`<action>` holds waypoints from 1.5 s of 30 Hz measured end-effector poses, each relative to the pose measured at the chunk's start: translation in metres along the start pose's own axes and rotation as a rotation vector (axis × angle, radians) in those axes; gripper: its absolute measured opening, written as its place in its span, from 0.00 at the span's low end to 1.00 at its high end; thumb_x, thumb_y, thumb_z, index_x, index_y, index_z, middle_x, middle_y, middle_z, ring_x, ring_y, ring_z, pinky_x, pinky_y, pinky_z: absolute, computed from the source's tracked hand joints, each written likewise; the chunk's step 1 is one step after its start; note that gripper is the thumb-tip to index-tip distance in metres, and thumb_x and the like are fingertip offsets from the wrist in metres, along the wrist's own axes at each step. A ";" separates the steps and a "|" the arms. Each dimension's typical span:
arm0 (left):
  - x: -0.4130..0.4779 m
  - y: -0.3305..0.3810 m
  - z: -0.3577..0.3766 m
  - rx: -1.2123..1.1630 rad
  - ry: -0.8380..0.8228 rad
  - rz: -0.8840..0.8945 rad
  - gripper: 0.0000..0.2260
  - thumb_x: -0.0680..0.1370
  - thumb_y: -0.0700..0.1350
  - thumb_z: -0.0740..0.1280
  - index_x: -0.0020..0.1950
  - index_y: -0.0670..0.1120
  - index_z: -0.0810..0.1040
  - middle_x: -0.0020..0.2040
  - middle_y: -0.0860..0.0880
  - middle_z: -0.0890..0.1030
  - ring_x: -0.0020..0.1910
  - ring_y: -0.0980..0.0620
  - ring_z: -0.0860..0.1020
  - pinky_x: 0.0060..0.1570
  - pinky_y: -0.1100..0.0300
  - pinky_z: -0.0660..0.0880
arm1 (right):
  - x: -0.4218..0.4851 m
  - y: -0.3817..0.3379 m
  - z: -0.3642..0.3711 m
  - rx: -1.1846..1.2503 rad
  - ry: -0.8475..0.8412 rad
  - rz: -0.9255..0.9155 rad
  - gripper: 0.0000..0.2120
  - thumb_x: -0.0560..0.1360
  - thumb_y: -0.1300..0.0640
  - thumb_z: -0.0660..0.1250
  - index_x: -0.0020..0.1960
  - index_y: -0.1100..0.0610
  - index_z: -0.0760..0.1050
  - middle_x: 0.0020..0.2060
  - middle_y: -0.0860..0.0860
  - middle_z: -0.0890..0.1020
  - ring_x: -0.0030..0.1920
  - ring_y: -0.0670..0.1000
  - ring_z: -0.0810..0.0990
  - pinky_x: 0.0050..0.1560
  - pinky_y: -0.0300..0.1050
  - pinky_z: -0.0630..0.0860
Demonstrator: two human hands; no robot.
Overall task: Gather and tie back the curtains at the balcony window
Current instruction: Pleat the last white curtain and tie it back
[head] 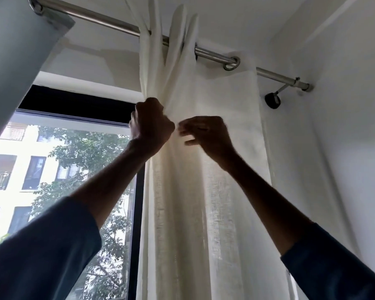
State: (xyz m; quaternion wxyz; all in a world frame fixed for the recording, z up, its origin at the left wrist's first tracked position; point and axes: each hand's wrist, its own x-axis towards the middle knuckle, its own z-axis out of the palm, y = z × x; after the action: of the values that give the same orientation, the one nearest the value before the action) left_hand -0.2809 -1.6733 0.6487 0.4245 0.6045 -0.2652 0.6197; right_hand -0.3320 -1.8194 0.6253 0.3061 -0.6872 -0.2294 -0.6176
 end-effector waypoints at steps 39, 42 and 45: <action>-0.070 -0.034 -0.024 -0.080 -0.193 0.181 0.25 0.70 0.46 0.69 0.67 0.44 0.74 0.58 0.43 0.83 0.57 0.38 0.80 0.59 0.52 0.75 | -0.069 0.005 0.054 0.091 0.085 0.097 0.18 0.72 0.58 0.76 0.60 0.56 0.77 0.45 0.51 0.88 0.36 0.50 0.88 0.36 0.54 0.85; -0.108 -0.043 -0.024 -0.116 -0.194 0.171 0.22 0.73 0.43 0.70 0.67 0.44 0.74 0.57 0.47 0.84 0.55 0.44 0.82 0.62 0.60 0.69 | -0.107 0.012 0.050 0.067 0.047 0.071 0.27 0.73 0.58 0.77 0.67 0.54 0.68 0.51 0.51 0.86 0.40 0.46 0.87 0.34 0.46 0.84; -0.155 -0.048 -0.028 -0.240 -0.199 0.169 0.17 0.75 0.39 0.70 0.63 0.43 0.73 0.51 0.54 0.84 0.38 0.58 0.80 0.51 0.80 0.64 | -0.141 0.018 0.049 -0.035 0.000 0.073 0.31 0.74 0.60 0.75 0.71 0.51 0.63 0.53 0.45 0.82 0.41 0.43 0.86 0.33 0.39 0.82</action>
State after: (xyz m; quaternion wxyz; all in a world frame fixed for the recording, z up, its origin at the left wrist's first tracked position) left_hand -0.2693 -1.6580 0.4851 0.4116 0.5833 -0.4279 0.5542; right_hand -0.3030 -1.7892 0.4812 0.3162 -0.7004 -0.1935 -0.6099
